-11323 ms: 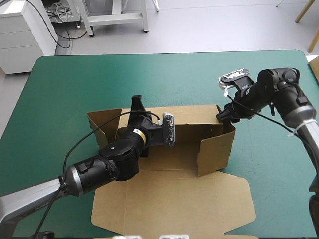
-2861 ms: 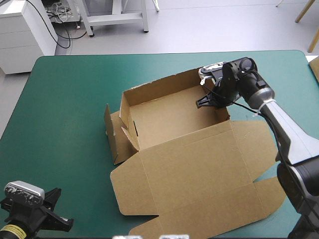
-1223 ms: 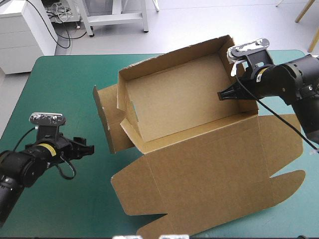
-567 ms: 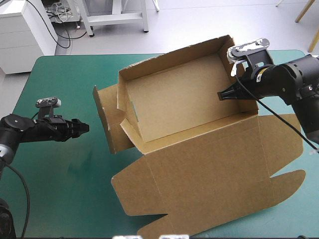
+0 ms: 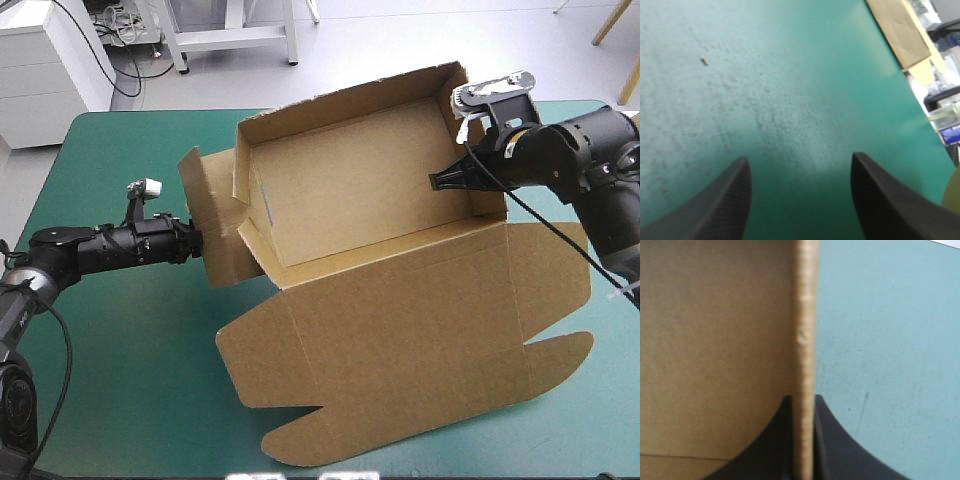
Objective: Fold the box
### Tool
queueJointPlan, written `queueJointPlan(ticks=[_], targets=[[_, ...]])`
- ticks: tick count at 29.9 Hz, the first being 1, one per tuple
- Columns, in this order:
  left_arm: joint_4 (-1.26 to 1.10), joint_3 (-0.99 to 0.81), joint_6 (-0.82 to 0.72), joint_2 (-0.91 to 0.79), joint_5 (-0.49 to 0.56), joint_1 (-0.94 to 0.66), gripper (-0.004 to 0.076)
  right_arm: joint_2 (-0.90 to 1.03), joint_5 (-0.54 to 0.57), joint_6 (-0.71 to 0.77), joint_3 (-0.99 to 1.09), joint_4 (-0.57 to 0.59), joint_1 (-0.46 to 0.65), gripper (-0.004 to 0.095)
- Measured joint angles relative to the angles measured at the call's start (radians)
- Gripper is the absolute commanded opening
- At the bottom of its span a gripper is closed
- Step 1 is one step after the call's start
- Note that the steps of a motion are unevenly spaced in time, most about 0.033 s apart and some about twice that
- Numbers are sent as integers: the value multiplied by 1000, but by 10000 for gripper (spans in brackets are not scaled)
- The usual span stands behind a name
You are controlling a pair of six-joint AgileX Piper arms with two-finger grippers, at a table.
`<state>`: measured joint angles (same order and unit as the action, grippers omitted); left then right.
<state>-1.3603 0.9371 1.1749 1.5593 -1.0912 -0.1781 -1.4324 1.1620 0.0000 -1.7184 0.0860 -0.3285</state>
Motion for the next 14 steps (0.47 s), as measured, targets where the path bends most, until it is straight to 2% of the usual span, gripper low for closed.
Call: queueJointPlan(ticks=[9,14], targets=[[-58,0,29,-21,-72,60,417,-98,-3,0,0,1,0,-21],[-65,0,33,-48,-76,63,417,-137,-11,0,0,-4,0,-22]])
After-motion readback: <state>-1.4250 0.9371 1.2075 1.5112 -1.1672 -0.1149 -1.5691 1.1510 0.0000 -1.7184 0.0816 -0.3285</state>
